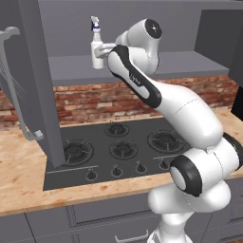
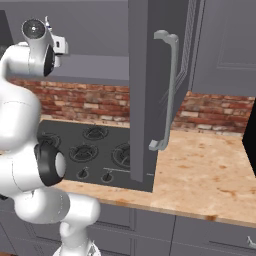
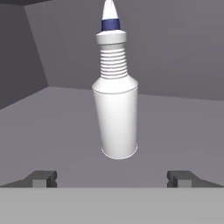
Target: Open the cabinet. Pick the spray and place it next to the sink. Then close the cabinet.
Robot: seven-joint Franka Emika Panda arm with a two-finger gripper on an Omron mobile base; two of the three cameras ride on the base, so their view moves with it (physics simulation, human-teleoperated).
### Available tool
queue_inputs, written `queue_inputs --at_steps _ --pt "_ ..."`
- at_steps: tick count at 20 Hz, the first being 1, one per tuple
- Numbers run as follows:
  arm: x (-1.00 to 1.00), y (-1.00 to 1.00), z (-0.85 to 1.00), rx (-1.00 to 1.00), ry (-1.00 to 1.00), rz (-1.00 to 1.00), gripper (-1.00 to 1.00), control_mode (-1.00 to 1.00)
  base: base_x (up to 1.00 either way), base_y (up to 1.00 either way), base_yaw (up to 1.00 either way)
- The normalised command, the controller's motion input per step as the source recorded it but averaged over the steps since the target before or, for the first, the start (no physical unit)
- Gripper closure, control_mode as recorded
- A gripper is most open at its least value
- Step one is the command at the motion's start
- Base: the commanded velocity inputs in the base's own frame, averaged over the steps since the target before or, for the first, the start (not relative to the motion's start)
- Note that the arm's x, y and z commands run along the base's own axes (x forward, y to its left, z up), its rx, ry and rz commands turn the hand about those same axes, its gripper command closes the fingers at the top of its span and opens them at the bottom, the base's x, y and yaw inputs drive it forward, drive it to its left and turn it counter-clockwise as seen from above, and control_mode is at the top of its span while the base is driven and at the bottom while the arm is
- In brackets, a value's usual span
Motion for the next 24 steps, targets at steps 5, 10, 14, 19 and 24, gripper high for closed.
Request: queue_inputs --at_steps 5,10,14,19,24 --pt "0.17 0.04 0.00 0.00 0.00 0.00 -1.00 -1.00 0.00 0.00 0.00" --pt "0.07 0.18 0.00 0.00 0.00 0.00 -1.00 -1.00 0.00 0.00 0.00" --pt "0.14 0.17 0.00 0.00 0.00 0.00 -1.00 -1.00 0.00 0.00 0.00" --pt "0.10 0.01 0.00 0.00 0.00 0.00 -1.00 -1.00 0.00 0.00 0.00" --pt "0.09 0.00 -0.02 0.00 0.00 0.00 -1.00 -1.00 0.00 0.00 0.00"
